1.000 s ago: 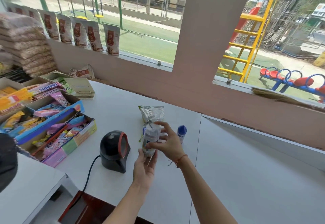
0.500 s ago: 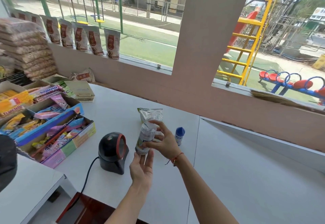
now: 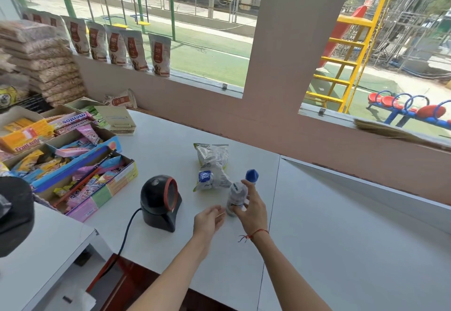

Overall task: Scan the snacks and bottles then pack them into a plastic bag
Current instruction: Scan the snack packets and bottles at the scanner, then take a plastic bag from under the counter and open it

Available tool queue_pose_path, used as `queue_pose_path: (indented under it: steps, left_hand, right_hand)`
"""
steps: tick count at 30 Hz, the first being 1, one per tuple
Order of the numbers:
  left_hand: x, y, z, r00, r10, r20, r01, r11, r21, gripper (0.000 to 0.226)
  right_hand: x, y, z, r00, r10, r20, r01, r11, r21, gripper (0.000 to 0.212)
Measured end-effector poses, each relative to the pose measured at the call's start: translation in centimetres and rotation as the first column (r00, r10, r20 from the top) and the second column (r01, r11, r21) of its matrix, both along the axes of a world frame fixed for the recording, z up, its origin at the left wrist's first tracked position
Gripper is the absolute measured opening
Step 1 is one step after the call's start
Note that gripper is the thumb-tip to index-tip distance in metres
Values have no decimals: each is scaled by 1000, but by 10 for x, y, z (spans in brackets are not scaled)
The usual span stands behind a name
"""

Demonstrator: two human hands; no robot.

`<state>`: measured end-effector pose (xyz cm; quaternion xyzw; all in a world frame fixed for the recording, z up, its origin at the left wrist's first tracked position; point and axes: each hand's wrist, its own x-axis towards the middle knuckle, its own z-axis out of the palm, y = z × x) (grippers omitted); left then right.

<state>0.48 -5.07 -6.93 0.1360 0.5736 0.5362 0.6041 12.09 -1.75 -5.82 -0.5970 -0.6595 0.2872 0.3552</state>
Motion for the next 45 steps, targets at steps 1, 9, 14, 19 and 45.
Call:
queue_pose_path:
  steps: [1,9,14,19,45]
  left_hand:
    - [-3,-5,-2,996,-45,-80,46,999,13,27]
    - [-75,-115,-13,637,-123,-761,329,936,124,24]
    - [-151,-224,-40,209,2,-978,353,932,77,33]
    - [-205,-296,-60,-203,-116,-972,139,980,-146,42]
    - [-202,-314,5,296,42,-954,322,936,141,32]
  right_hand:
    - [1,-1,-1,1000,-9,27,10,1000,-18,81]
    - [-58,-95,-16,946,-297,129,231,898,375,40]
    - [-139,-190,-48,995,-70,75,60,990,126,15]
    - [-202,-256,-62,954,297,32,-275,917,-289,20]
    - [-234,-299,-21,827,-210,-521,-217,736,-641,16]
